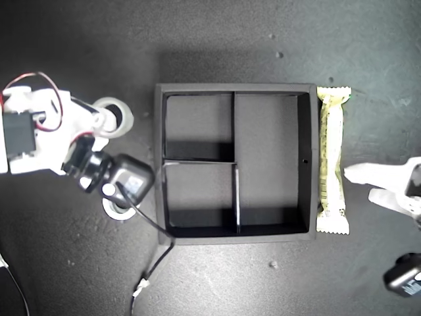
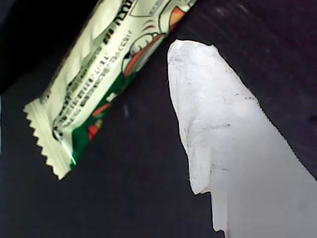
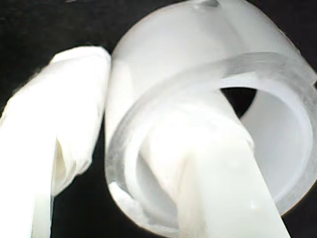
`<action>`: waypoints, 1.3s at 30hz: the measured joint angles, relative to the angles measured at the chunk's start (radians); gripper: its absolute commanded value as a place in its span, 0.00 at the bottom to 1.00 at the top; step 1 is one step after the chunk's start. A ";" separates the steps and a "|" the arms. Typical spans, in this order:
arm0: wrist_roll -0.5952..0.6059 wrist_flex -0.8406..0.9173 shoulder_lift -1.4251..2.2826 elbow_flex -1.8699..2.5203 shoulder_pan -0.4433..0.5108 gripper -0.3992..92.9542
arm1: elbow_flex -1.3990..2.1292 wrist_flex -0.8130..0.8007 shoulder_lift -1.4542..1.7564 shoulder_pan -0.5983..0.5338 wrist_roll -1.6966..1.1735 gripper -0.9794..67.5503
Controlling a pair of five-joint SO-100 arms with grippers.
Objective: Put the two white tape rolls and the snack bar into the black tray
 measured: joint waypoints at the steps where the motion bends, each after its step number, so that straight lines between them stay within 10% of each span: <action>1: 0.006 0.014 0.000 -0.011 -0.006 0.01 | -0.012 0.011 -0.031 0.005 0.000 0.33; 39: 0.040 0.959 -0.885 -1.644 0.083 0.00 | -0.129 -0.135 -0.517 0.049 0.000 0.25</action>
